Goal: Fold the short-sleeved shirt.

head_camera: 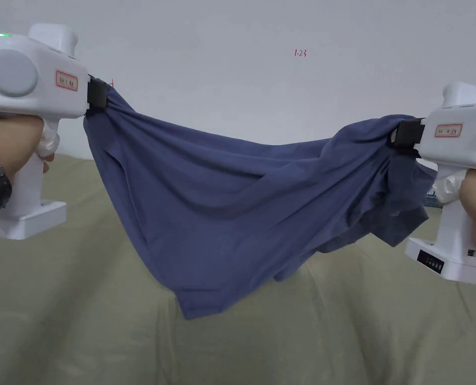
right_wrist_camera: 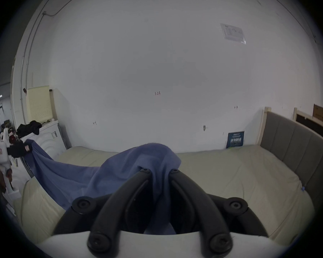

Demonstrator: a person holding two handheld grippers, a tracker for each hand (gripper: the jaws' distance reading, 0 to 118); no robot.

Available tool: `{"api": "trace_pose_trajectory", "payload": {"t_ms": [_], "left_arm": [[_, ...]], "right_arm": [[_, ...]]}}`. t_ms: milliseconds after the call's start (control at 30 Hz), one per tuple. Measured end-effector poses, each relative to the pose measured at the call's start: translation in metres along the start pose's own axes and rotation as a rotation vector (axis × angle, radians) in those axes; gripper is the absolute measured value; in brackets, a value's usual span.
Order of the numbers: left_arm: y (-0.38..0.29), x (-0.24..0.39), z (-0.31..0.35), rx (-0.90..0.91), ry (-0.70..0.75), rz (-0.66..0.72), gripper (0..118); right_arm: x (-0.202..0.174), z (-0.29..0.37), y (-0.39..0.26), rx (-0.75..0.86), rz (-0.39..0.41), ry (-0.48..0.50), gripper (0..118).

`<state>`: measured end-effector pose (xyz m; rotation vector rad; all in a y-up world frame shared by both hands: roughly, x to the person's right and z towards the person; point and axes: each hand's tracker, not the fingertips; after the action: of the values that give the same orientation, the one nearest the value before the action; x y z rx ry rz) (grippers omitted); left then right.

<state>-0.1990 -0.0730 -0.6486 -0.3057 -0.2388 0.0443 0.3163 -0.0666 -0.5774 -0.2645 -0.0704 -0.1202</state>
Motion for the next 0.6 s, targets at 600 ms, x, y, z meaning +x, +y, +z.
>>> {"api": "trace_pose_trajectory", "payload": {"t_ms": [600], "left_arm": [[-0.16, -0.003, 0.076, -0.109, -0.023, -0.022, 1]], "right_arm": [[0.018, 0.079, -0.162, -0.127, 0.025, 0.032, 12]]}}
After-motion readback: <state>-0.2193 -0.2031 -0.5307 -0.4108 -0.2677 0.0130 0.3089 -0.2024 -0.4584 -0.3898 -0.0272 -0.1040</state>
